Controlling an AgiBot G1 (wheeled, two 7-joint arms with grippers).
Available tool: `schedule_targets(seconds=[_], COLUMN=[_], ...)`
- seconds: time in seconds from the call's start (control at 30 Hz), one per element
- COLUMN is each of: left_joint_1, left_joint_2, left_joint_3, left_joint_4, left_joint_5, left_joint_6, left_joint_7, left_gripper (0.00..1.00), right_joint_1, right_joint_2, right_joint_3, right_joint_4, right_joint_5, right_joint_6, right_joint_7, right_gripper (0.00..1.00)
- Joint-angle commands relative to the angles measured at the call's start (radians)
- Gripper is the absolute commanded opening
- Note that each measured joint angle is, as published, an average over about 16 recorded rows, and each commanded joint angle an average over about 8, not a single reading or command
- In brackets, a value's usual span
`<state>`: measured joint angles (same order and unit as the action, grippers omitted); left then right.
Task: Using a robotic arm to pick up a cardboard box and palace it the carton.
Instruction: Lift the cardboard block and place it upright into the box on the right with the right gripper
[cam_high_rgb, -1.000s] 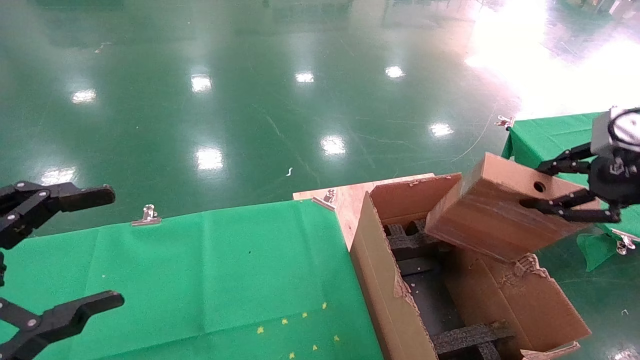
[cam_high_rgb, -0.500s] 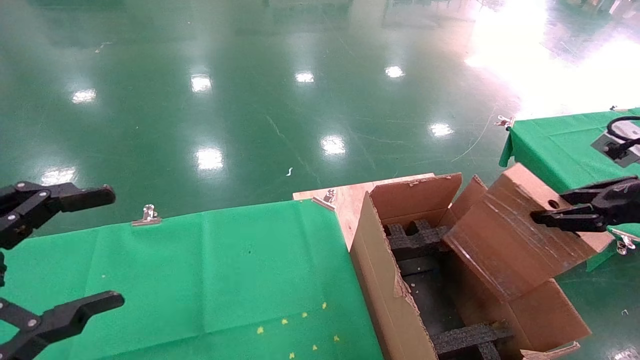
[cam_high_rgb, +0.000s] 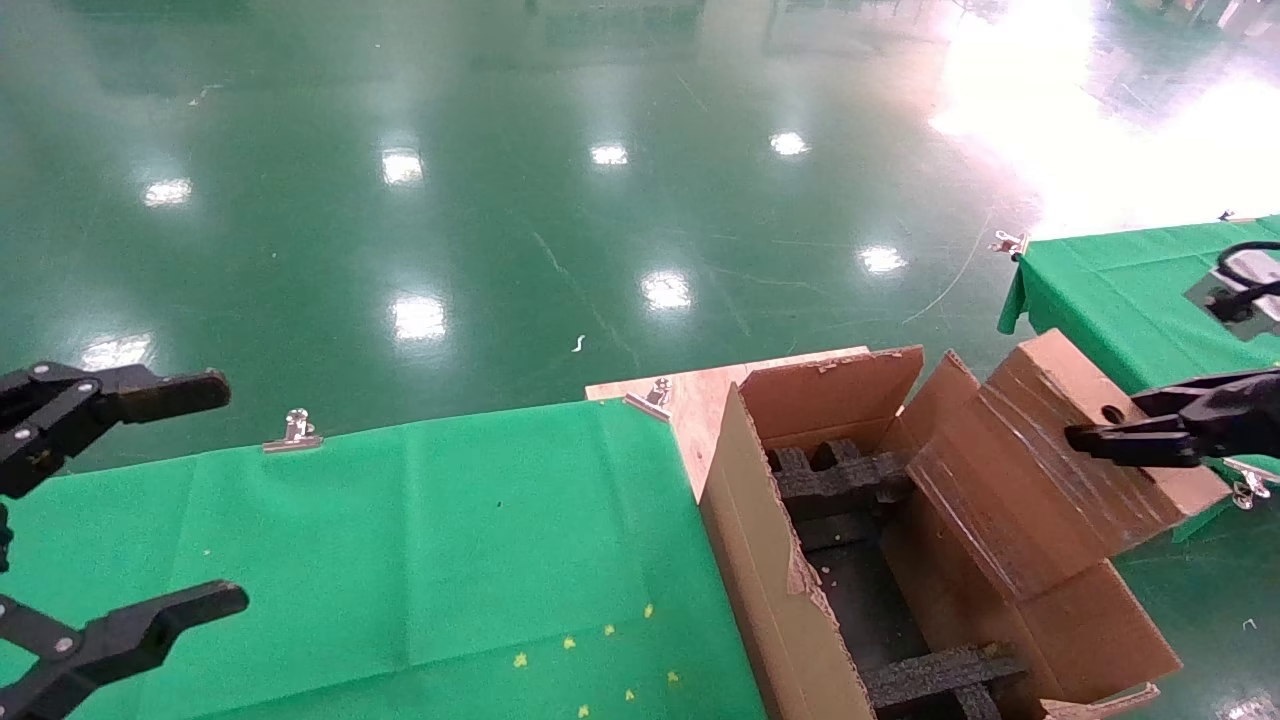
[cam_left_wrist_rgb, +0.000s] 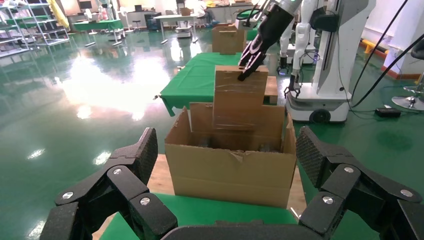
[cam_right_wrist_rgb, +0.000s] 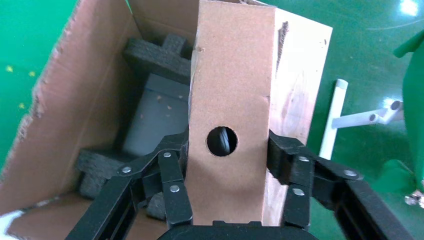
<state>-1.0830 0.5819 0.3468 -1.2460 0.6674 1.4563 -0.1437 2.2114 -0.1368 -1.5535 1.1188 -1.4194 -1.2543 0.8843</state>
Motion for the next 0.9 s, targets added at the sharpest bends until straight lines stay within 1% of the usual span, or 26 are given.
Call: schedule_targets(seconds=[0.03, 0.13, 0.33, 0.43, 0.63, 0.9], left_joint_1=[0.0, 0.0, 0.0, 0.0, 0.0, 0.0], left_joint_2=[0.0, 0.0, 0.0, 0.0, 0.0, 0.0], left_joint_3=[0.0, 0.0, 0.0, 0.0, 0.0, 0.0], left_joint_4=[0.0, 0.0, 0.0, 0.0, 0.0, 0.0], left_joint_5=[0.0, 0.0, 0.0, 0.0, 0.0, 0.0], left_joint_6=[0.0, 0.0, 0.0, 0.0, 0.0, 0.0], left_joint_7=[0.0, 0.0, 0.0, 0.0, 0.0, 0.0], left_gripper=[1.0, 1.0, 1.0, 1.0, 1.0, 1.0], right_joint_1=[-0.008, -0.043, -0.109, -0.136, -0.188, -0.26], right_joint_2=[-0.002, -0.001, 0.009, 0.008, -0.011, -0.056], right_joint_3=[-0.005, -0.03, -0.08, -0.099, -0.134, -0.175], right_joint_4=[0.003, 0.053, 0.153, 0.183, 0.195, 0.164], right_joint_5=[0.0, -0.027, -0.084, -0.104, -0.118, -0.123], right_joint_6=[0.013, 0.07, 0.183, 0.231, 0.308, 0.408], right_joint_7=[0.009, 0.094, 0.297, 0.371, 0.453, 0.504], right_gripper=[0.0, 0.0, 0.0, 0.0, 0.0, 0.0])
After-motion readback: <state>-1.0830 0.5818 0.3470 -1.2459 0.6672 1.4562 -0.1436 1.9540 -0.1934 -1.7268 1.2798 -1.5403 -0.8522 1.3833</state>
